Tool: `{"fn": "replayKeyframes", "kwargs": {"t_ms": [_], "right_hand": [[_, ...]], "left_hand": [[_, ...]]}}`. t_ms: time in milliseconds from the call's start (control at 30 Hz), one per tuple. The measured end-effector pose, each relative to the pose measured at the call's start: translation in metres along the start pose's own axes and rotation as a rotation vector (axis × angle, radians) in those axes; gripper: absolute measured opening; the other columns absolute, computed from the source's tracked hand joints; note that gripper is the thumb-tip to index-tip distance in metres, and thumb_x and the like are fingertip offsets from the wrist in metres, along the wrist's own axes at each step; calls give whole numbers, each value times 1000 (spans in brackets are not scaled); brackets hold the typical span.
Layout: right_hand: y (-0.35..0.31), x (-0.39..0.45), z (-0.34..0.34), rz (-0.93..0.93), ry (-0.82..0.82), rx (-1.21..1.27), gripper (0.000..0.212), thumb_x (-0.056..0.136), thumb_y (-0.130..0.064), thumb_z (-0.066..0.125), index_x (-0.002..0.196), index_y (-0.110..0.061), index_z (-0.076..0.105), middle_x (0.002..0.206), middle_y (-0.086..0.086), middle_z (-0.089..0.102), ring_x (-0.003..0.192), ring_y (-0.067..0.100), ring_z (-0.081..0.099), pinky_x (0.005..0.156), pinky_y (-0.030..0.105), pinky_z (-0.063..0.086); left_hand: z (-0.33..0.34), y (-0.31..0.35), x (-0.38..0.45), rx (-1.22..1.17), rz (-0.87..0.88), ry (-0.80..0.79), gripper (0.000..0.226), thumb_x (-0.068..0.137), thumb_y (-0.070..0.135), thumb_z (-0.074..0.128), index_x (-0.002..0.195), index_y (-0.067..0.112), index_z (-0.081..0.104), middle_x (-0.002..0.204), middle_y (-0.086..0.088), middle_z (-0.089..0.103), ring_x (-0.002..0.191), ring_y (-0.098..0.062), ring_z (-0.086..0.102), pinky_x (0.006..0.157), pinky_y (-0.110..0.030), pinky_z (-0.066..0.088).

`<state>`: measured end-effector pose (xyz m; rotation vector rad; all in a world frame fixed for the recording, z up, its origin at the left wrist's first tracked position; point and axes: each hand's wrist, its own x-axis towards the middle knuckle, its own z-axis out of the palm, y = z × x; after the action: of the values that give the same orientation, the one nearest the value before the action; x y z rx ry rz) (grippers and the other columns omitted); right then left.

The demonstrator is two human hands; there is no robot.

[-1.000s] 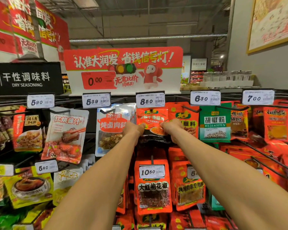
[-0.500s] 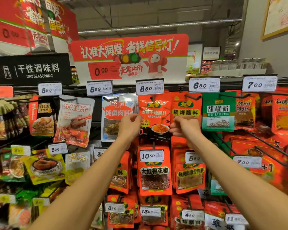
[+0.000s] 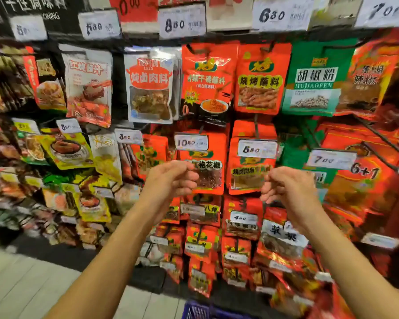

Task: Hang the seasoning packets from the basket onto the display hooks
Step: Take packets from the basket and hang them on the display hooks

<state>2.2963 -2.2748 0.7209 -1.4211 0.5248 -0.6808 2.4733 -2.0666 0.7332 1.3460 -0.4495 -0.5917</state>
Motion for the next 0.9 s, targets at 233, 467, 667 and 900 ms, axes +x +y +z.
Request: {"fn": "replayKeyframes", "kwargs": {"t_ms": [233, 467, 667, 900], "right_hand": [[154, -47, -40, 408, 59, -99, 27, 96, -4, 55, 71, -8, 64, 52, 9, 62, 38, 18, 57, 36, 22, 41], [311, -120, -58, 881, 128, -278, 21, 96, -7, 55, 79, -6, 66, 55, 8, 65, 43, 19, 61, 42, 24, 47], [452, -189, -58, 1193, 174, -390, 17, 91, -14, 62, 76, -8, 68, 74, 19, 69, 69, 34, 66, 70, 44, 58], [624, -232, -58, 1319, -45, -564, 20, 98, -11, 55, 80, -12, 63, 79, 15, 64, 70, 29, 63, 73, 43, 58]], "left_hand": [[2, -145, -38, 87, -434, 112, 19, 102, 13, 49, 95, 10, 66, 77, -7, 67, 61, -18, 58, 59, -27, 46], [-28, -303, -79, 178, -860, 201, 12, 98, 11, 54, 95, 11, 66, 88, -14, 62, 68, -21, 52, 59, -28, 42], [-66, -454, -116, 276, -1120, 214, 14, 97, 7, 57, 86, 13, 64, 81, -11, 63, 62, -21, 58, 47, -19, 49], [-115, -634, -137, 491, -1318, 30, 14, 104, 18, 48, 109, 11, 59, 93, -9, 67, 80, -24, 63, 72, -33, 52]]}}
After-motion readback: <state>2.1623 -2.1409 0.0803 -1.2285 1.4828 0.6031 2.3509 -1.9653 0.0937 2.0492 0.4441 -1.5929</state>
